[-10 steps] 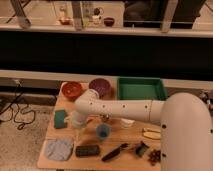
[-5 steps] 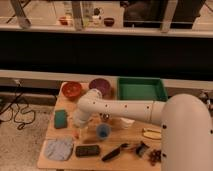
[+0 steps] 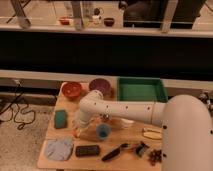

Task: Place pepper in tray

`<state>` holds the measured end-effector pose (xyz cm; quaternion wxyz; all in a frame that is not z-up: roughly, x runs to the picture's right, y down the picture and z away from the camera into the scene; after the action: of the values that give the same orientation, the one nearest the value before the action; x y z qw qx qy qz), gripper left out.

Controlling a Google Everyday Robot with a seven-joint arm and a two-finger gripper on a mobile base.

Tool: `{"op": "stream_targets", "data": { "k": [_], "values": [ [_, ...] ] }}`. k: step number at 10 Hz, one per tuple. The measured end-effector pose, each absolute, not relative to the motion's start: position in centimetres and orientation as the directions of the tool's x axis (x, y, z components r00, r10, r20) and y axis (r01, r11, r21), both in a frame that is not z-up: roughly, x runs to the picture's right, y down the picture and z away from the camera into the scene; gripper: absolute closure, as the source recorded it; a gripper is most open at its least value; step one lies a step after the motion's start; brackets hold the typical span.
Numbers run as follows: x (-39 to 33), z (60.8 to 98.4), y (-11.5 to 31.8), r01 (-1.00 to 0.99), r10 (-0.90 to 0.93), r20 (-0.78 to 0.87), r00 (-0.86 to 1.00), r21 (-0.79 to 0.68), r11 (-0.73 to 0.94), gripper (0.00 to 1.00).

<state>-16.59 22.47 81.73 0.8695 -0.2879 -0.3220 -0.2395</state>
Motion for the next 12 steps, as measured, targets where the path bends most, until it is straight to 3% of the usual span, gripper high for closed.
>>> {"op": "stream_targets", "data": {
  "k": [3,6,12],
  "values": [
    [-16.3,82.1,22.9,0.603,-0.228,0.701,0.676,-0.348,0.717,0.76],
    [-16.3,81.0,22.7,0.61,-0.217,0.723,0.656,-0.339,0.716,0.97],
    [-18.8,74.3,20.3,0.649,-0.239,0.788,0.567,-0.248,0.72,0.98]
  ]
}}
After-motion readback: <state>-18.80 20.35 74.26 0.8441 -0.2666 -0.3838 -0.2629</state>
